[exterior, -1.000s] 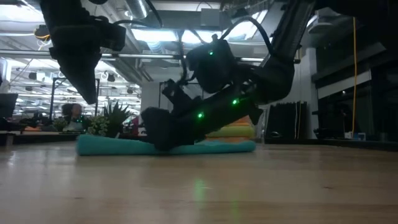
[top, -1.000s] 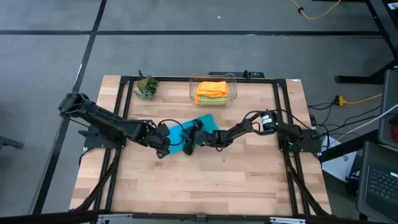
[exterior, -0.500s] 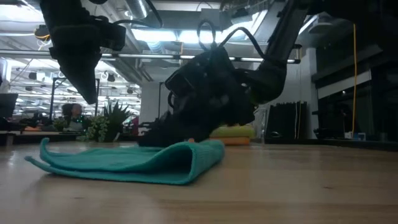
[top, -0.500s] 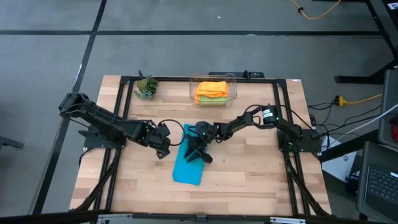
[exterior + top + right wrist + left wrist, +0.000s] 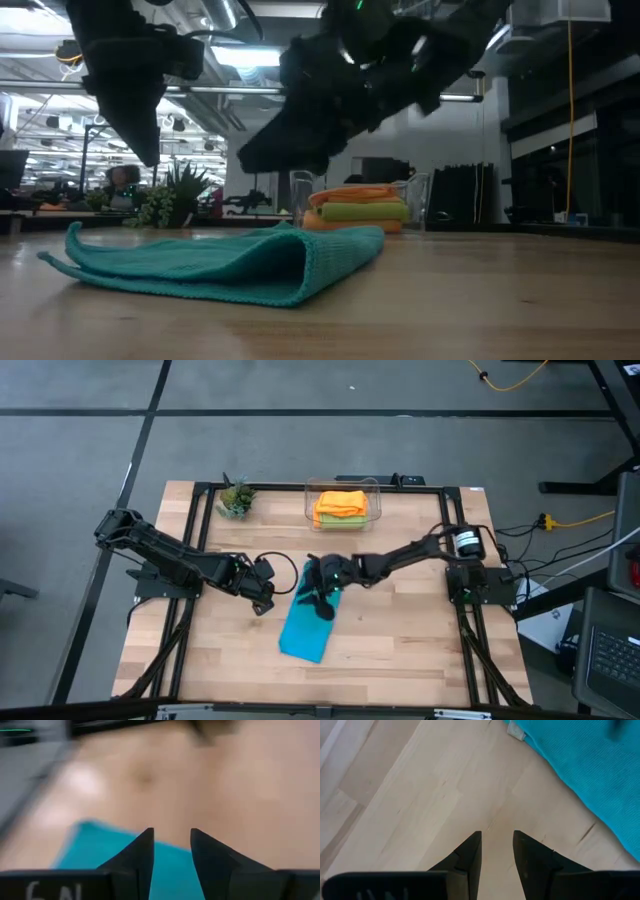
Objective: Fold microfiber towels
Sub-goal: Fold the blue microfiber cloth
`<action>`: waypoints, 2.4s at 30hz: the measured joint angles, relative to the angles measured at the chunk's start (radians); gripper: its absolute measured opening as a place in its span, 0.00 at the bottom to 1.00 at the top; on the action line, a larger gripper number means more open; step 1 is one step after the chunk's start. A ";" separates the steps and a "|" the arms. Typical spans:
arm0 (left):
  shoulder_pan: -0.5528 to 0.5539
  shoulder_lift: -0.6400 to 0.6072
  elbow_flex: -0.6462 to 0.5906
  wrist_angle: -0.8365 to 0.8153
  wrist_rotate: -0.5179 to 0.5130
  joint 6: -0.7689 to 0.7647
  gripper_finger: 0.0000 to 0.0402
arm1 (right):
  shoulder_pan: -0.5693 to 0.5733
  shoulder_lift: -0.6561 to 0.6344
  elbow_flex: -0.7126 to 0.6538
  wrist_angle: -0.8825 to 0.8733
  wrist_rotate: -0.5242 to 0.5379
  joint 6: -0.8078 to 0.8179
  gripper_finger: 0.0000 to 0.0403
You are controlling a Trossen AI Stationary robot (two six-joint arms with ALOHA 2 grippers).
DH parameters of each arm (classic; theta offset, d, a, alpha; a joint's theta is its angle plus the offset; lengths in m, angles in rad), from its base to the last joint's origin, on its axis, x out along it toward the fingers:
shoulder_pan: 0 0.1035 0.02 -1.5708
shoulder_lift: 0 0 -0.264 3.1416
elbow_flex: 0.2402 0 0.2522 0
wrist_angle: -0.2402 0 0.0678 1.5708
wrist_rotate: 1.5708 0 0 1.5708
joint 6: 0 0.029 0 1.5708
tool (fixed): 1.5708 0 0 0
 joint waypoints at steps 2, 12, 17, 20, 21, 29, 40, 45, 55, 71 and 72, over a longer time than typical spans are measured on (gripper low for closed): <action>0.000 0.000 0.000 0.002 -0.010 0.000 0.26 | 0.041 -0.022 -0.005 -0.042 0.282 0.029 0.32; 0.000 0.000 0.000 0.016 -0.076 0.000 0.26 | 0.235 0.076 -0.077 0.095 0.869 0.201 0.32; 0.000 0.000 0.000 0.016 -0.076 0.000 0.26 | 0.288 0.170 -0.086 0.237 1.100 0.216 0.32; 0.000 0.000 0.000 0.016 -0.076 0.000 0.26 | 0.297 0.240 -0.085 0.314 1.104 0.247 0.32; 0.000 0.000 0.000 0.016 -0.076 0.000 0.26 | 0.296 0.262 -0.086 0.341 1.091 0.253 0.32; 0.000 0.000 0.000 0.022 -0.076 0.000 0.26 | 0.251 0.308 -0.071 0.410 0.856 0.023 0.32; 0.000 0.000 0.000 0.027 -0.076 0.000 0.26 | 0.045 0.309 -0.076 0.532 0.315 -0.148 0.32; 0.000 0.000 0.000 0.034 -0.075 0.000 0.26 | 0.018 0.228 -0.081 0.507 0.303 -0.144 0.33; -0.052 0.000 0.000 0.174 -0.044 -0.016 0.26 | 0.104 -0.148 -0.076 -0.079 0.262 -0.136 0.33; -0.301 0.070 0.001 0.681 -0.043 0.095 0.26 | 0.291 -0.230 -0.077 -0.435 0.203 -0.039 0.33; -0.310 0.080 0.001 0.701 -0.042 0.151 0.26 | 0.297 -0.230 -0.076 -0.435 0.203 -0.043 0.33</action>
